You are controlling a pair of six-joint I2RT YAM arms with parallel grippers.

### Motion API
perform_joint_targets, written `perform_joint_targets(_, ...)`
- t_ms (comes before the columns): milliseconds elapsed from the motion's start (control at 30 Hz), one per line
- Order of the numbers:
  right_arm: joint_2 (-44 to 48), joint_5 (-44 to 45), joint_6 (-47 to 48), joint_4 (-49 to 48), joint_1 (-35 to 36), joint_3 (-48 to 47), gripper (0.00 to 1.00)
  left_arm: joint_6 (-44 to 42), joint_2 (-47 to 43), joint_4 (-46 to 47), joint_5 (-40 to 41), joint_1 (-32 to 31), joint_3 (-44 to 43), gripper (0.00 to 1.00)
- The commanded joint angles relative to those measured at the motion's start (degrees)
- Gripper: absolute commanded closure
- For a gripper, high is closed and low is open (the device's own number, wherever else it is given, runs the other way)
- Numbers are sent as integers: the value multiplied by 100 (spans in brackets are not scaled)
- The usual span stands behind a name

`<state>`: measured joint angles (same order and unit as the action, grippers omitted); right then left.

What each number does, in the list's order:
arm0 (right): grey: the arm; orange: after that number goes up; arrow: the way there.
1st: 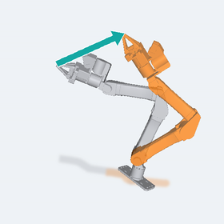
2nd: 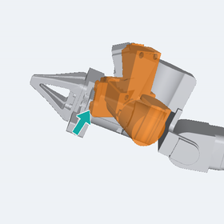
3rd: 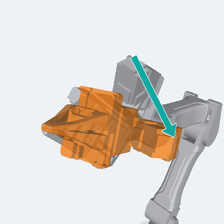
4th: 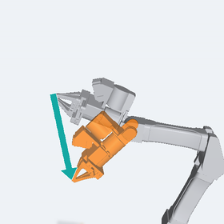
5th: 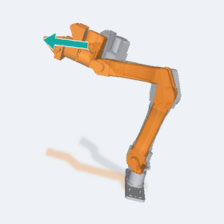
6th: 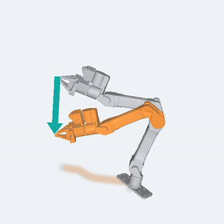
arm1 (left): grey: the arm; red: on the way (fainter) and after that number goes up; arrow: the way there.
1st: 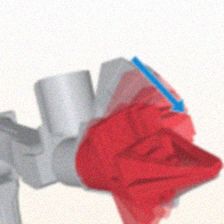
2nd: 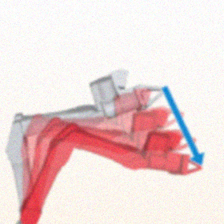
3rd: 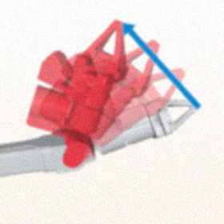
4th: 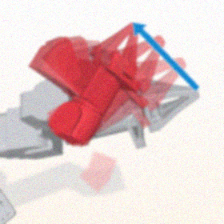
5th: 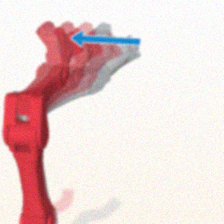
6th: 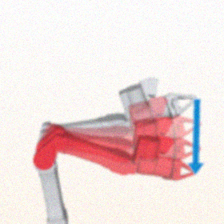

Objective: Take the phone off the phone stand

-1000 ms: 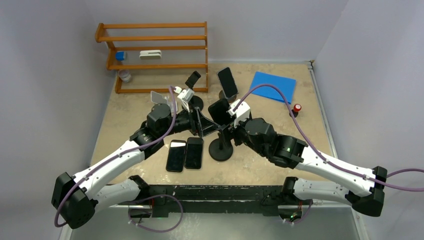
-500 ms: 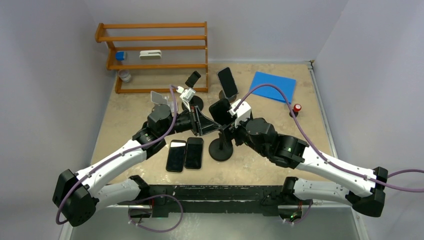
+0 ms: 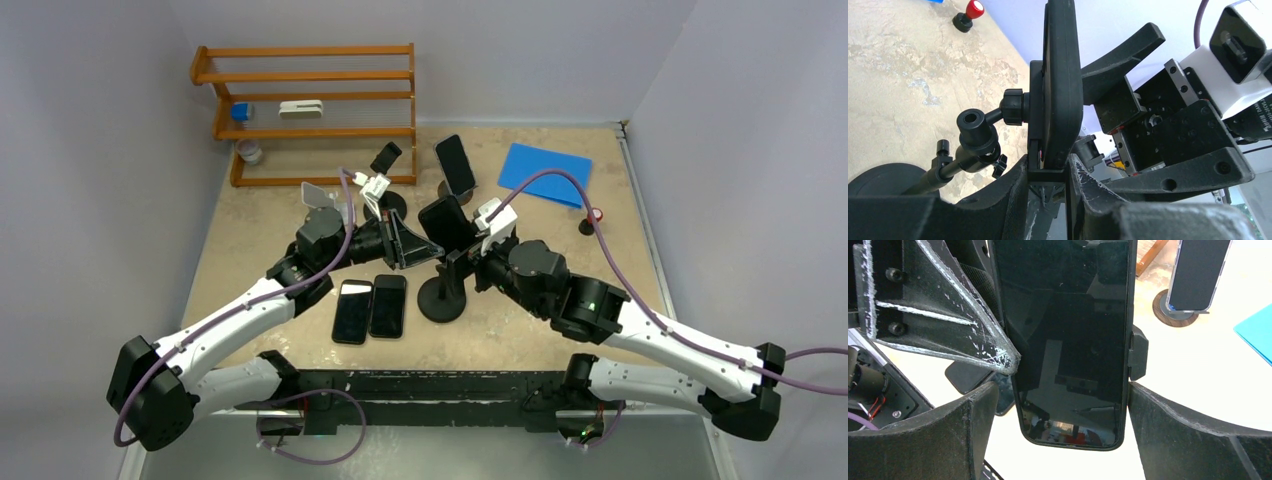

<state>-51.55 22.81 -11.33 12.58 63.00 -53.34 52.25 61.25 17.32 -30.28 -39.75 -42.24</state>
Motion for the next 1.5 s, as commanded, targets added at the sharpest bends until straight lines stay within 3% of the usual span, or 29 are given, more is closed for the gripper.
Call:
perform_joint_targets(0, 44, 54, -106, -346, 37, 141, 1, 286, 73, -308, -13, 60, 83, 100)
perform_joint_targets(300, -10, 361, -188, -134, 37, 210, 1, 543, 32, -519, -61, 208, 104, 100)
perform_joint_targets(1267, -312, 953, 505, -767, 37, 98, 1, 699, 114, -638, -355, 289, 50, 100)
perform_joint_targets(1467, -394, 912, 509, -801, 37, 123, 5, 717, 150, -633, -425, 288, 31, 100)
